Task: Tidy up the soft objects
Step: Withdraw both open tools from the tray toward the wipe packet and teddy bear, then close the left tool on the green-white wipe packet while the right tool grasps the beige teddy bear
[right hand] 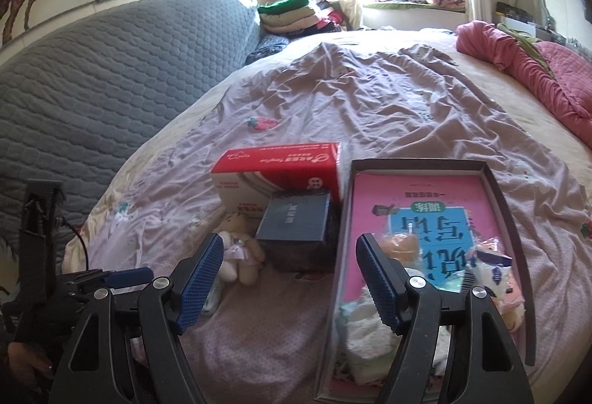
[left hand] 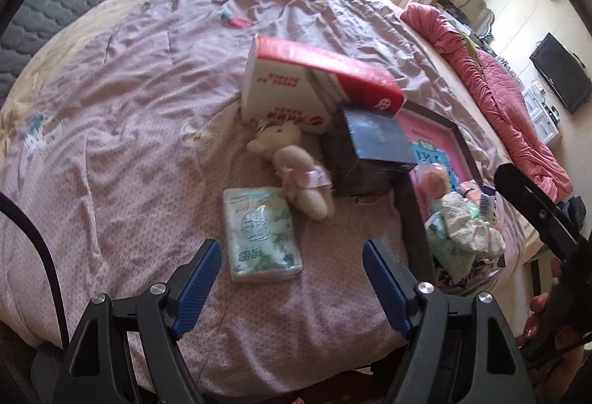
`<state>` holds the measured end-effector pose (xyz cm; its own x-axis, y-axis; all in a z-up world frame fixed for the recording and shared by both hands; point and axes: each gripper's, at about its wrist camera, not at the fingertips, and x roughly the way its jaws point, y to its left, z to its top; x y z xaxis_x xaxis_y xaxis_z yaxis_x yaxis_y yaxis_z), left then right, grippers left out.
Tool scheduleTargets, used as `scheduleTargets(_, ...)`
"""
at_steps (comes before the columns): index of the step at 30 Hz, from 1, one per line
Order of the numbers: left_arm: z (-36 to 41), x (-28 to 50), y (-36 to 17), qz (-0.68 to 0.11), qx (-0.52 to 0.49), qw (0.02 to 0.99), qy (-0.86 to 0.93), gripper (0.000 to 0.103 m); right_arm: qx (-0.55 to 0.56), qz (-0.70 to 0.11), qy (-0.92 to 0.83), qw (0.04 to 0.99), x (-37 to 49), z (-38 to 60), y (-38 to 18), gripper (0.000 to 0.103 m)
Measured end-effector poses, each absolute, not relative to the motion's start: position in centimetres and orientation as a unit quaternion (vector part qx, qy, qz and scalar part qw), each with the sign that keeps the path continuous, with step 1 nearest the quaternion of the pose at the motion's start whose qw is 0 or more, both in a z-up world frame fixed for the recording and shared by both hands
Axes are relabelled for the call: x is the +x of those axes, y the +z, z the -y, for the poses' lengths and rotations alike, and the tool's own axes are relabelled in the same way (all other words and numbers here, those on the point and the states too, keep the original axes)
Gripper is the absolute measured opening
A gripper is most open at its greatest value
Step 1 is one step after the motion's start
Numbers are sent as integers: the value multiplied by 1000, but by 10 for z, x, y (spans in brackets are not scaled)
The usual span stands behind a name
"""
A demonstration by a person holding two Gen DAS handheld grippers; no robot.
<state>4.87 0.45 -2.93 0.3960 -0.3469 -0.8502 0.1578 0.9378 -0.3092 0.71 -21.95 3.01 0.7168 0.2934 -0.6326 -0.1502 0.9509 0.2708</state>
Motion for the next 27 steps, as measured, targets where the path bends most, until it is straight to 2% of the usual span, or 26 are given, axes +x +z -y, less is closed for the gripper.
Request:
scheduleTargets(11, -8, 66, -74, -576, -94, 802, -129, 78, 85, -387, 137, 908, 24, 196, 8, 76)
scheduleTargets(23, 0, 90, -87, -579, -95, 802, -115, 78, 67, -411, 151, 896, 39, 177, -10, 76)
scheduleTargets(27, -5, 95, -93, -582, -101, 799, -112, 72, 64, -413, 160, 894, 46, 168, -11, 76)
